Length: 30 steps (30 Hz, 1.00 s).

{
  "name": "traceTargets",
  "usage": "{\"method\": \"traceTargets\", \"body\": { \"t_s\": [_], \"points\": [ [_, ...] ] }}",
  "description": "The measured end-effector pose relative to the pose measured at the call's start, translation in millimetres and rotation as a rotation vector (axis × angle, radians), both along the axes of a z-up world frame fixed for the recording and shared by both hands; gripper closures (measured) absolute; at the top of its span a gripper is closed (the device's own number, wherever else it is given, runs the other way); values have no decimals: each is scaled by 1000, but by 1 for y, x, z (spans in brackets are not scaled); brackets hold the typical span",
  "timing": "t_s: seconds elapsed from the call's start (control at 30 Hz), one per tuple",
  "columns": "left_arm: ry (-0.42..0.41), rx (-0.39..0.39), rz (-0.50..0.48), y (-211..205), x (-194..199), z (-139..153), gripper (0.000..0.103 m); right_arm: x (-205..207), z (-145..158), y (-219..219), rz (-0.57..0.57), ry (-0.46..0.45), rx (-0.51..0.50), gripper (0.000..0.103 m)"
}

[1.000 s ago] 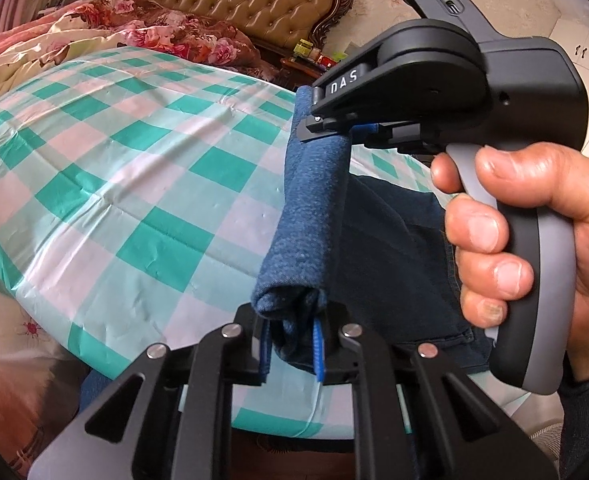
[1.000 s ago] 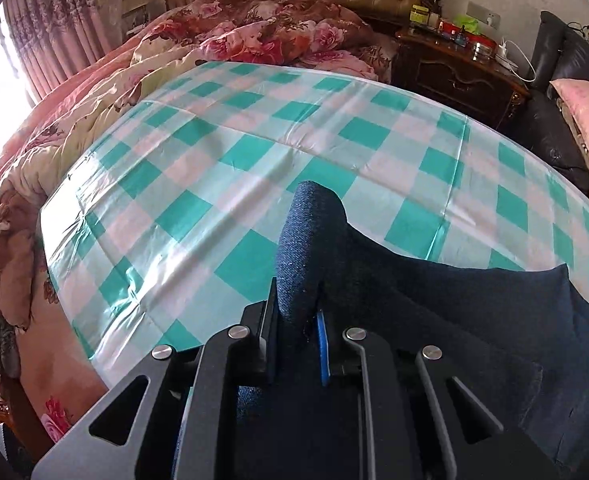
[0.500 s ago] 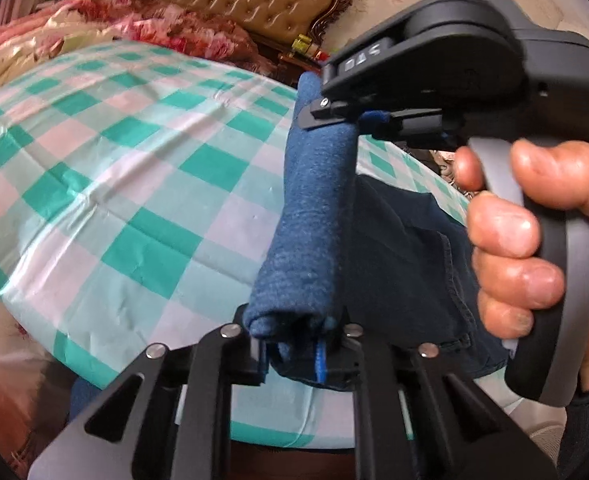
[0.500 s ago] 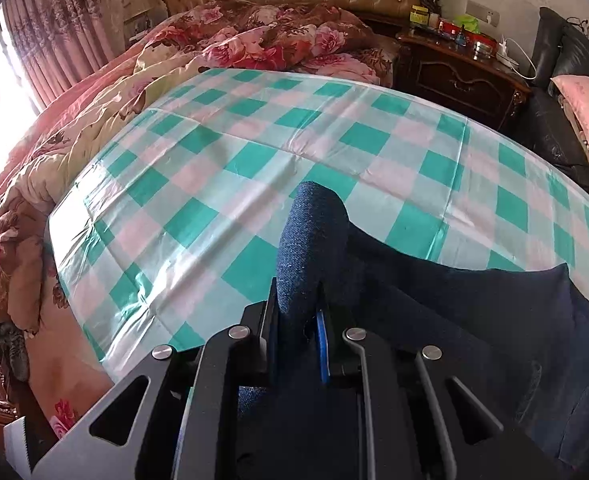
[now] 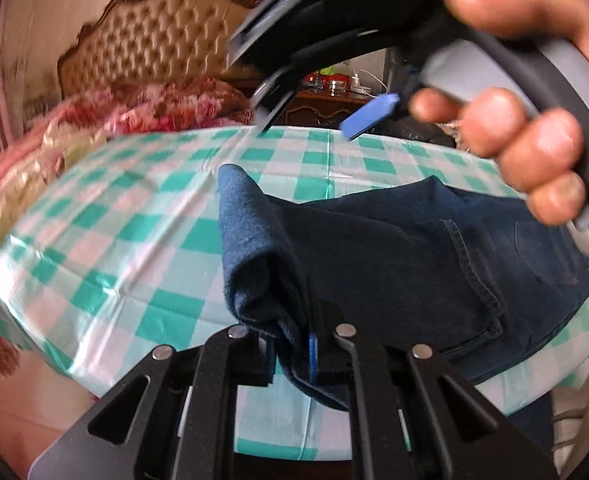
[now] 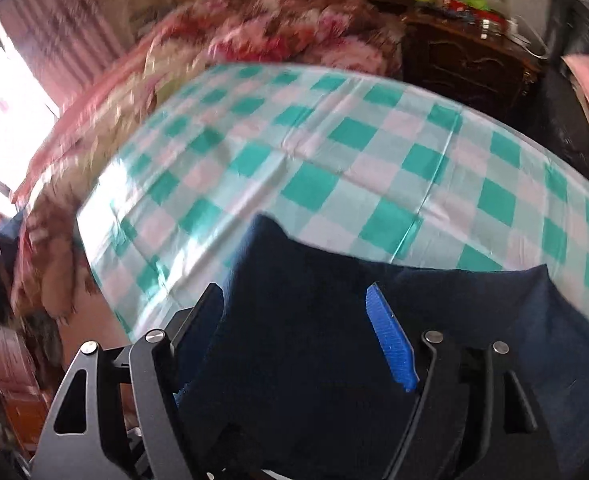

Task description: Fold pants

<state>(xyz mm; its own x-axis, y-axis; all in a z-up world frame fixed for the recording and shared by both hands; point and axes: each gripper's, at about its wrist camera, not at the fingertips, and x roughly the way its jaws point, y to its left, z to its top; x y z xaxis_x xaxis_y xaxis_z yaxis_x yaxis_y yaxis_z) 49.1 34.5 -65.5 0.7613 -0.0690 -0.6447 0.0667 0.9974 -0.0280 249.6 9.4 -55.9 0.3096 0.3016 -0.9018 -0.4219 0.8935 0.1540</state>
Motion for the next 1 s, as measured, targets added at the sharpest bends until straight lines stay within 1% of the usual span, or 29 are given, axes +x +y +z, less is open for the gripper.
{"method": "traceTargets", "body": {
  "t_s": [0.03, 0.07, 0.1, 0.13, 0.17, 0.2, 0.23, 0.27, 0.3, 0.33, 0.4, 0.47, 0.53, 0.57, 0.63, 0.67, 0.73, 0.8, 0.83, 0.87, 0.93, 0.97, 1.0],
  "points": [
    [-11, 40, -5, -7, -1, 2, 92, 1, -3, 6, 24, 10, -23, 30],
    [-18, 70, -9, -12, -1, 3, 92, 2, -6, 12, 50, 23, -36, 27],
    [-20, 90, -11, -16, 0, 4, 92, 4, -12, 21, 81, 39, -61, 25],
    [-24, 110, -14, -18, 2, 4, 92, 6, -20, 28, 110, 53, -97, 25],
    [-27, 128, -18, -21, 2, 6, 92, 7, -28, 34, 132, 67, -127, 26],
    [-33, 149, -24, -25, 1, 9, 92, 10, -35, 38, 156, 84, -130, 34],
    [-36, 162, -28, -27, 2, 11, 92, 12, -39, 38, 177, 112, -102, 64],
    [-38, 173, -32, -28, 3, 15, 92, 17, -39, 33, 187, 160, -41, 81],
    [-44, 180, -35, -28, 4, 19, 92, 20, -34, 27, 180, 158, -19, 82],
    [-62, 193, -38, -31, 4, 27, 92, 20, -26, 21, 178, 135, -6, 84],
    [-107, 208, -66, -38, 7, 50, 92, 21, 2, -6, 154, 83, 41, 86],
    [-154, 233, -117, -56, 11, 76, 92, 24, 29, -40, 109, 49, 97, 86],
    [-200, 254, -175, -83, 13, 101, 92, 26, 59, -88, 51, 20, 169, 86],
    [-233, 274, -211, -104, 14, 114, 92, 25, 75, -118, 17, 1, 203, 86],
    [-282, 301, -275, -144, 13, 132, 92, 24, 93, -161, -34, -28, 230, 86],
    [-295, 308, -298, -160, 13, 137, 92, 20, 104, -192, -68, -51, 242, 86],
    [-334, 338, -365, -207, 9, 146, 92, 15, 114, -236, -112, -68, 265, 86],
    [-343, 335, -428, -257, 4, 148, 92, 7, 118, -293, -163, -83, 291, 86],
    [-342, 329, -450, -279, 2, 145, 92, 2, 116, -325, -190, -92, 298, 87],
    [-343, 331, -477, -310, -1, 138, 92, -2, 113, -346, -211, -96, 299, 87],
    [-338, 334, -507, -351, -7, 121, 92, -12, 99, -400, -261, -100, 304, 88],
    [-332, 345, -519, -379, -12, 104, 92, -17, 88, -422, -281, -99, 304, 89],
    [-318, 354, -530, -397, -15, 90, 92, -23, 69, -449, -303, -90, 291, 89]
  ]
}}
